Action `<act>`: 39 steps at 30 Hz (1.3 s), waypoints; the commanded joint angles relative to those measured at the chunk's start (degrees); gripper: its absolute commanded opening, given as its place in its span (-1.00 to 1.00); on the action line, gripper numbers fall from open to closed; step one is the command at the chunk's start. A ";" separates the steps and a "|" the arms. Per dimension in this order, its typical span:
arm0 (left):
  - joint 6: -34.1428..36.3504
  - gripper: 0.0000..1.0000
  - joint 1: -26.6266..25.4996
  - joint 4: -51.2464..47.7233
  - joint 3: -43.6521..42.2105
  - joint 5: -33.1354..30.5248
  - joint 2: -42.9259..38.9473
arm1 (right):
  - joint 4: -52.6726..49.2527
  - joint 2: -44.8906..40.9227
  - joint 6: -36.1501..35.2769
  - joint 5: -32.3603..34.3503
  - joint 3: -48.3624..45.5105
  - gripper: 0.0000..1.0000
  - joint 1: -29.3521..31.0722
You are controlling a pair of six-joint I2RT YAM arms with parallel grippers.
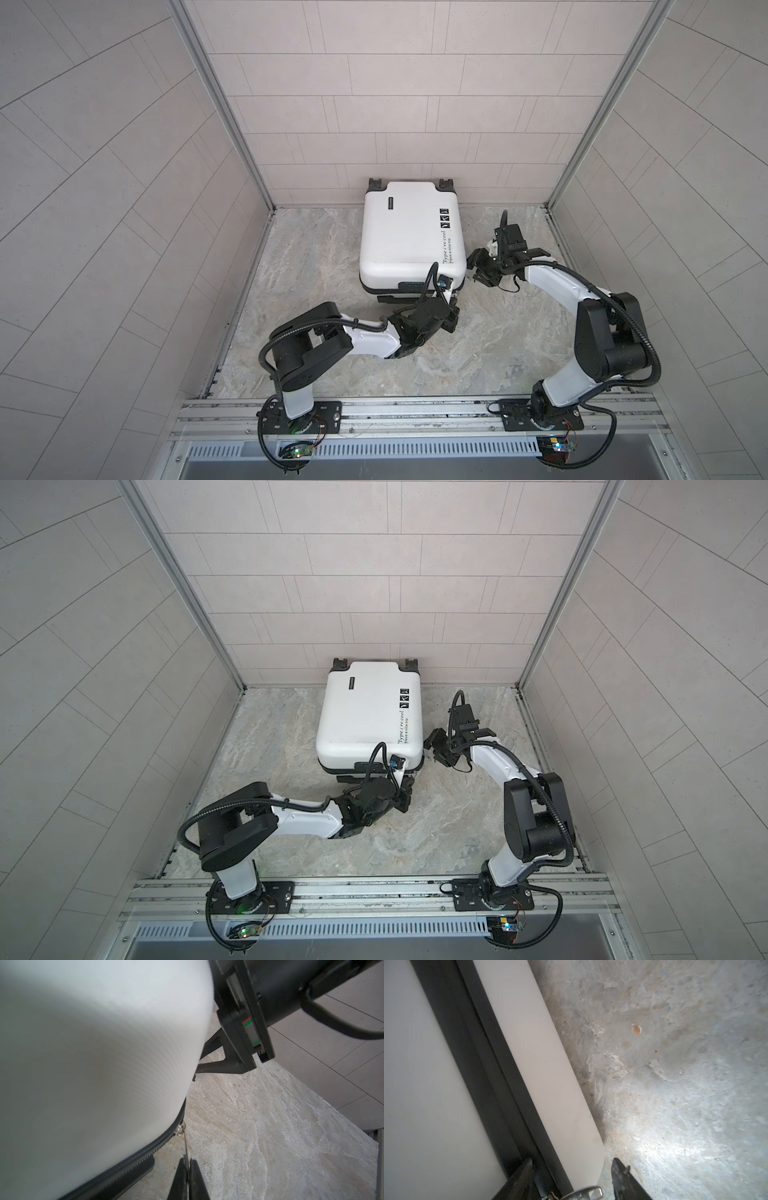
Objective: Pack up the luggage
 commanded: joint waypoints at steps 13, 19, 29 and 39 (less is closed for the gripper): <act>-2.95 -1.00 -4.34 6.43 5.81 -3.18 2.03 | 6.39 -1.02 4.97 -7.13 -6.57 0.21 12.61; -3.99 -1.00 -4.52 6.33 11.33 -9.61 4.58 | 7.41 -1.39 5.39 -7.18 -8.21 0.21 13.86; -4.30 -1.00 -4.57 3.21 21.55 -17.67 10.13 | 8.24 -2.58 5.95 -7.35 -9.62 0.21 14.90; -3.61 -0.83 -3.99 3.32 19.38 -16.74 7.50 | 5.95 -2.70 4.69 -6.77 -7.96 0.43 13.24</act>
